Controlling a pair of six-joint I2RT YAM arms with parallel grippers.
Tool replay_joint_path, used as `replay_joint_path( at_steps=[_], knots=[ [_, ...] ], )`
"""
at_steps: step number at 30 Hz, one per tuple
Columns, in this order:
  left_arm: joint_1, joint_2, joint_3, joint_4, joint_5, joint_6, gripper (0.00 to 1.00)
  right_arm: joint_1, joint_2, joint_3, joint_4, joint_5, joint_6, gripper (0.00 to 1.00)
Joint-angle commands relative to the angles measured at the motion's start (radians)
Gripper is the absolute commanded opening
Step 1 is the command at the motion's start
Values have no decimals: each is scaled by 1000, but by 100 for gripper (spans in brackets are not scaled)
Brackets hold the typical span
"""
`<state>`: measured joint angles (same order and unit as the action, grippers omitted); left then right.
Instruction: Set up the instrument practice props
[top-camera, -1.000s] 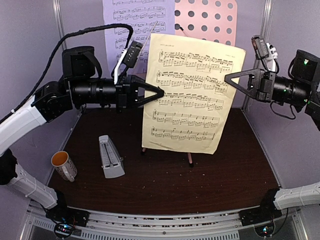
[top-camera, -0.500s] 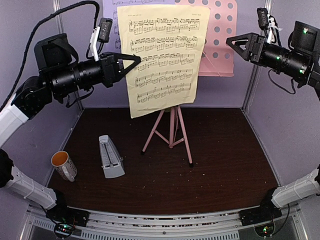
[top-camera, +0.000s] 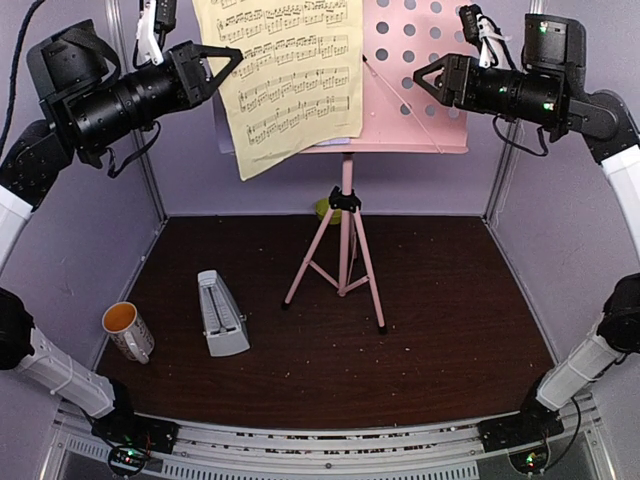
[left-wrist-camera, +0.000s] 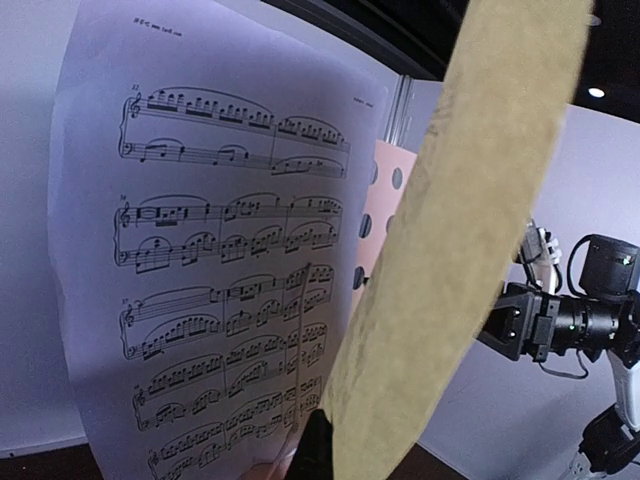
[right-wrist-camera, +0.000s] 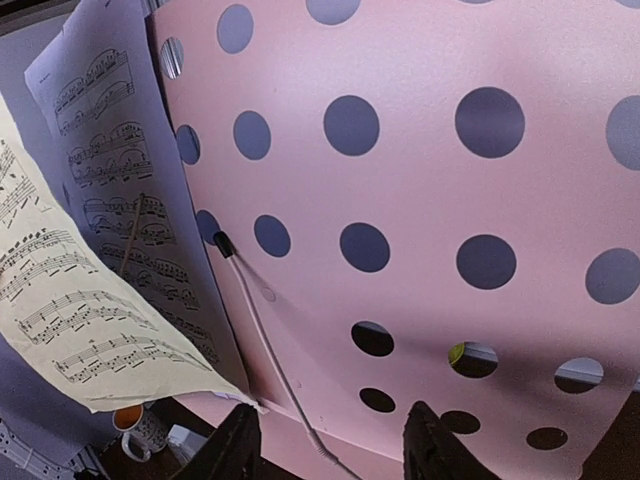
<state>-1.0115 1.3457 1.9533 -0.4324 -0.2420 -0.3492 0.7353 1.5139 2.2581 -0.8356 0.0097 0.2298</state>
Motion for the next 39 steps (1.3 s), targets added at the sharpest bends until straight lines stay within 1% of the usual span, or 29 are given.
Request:
replay_joint_path(
  at_steps=[1,9,14,20,23,28,30,32,37,39],
  knots=[
    [-1,20,51,4,-49,13,0,40,42,74,-39,46,-43,50],
    [-1,21,57,29,-60,22,0,86,116,151,-75,116,-80,49],
    [-2,17,42,35,-64,41,0,113,149,173,-100,172,-102,45],
    [-3,14,29,59,-68,61,0,130,155,174,-83,248,-134,33],
    [-4,18,32,66,-64,71,0,134,159,176,-71,254,-144,29],
    [-4,27,39,72,-63,82,0,140,160,179,-53,259,-157,16],
    [-4,33,45,73,-63,88,0,142,164,179,-49,253,-163,14],
    [-4,40,55,75,-64,101,0,144,168,181,-48,247,-167,15],
    [-4,50,73,75,-66,117,0,149,174,181,-44,239,-177,30],
    [-4,50,71,76,-67,117,0,151,181,181,-45,238,-180,32]
  ],
)
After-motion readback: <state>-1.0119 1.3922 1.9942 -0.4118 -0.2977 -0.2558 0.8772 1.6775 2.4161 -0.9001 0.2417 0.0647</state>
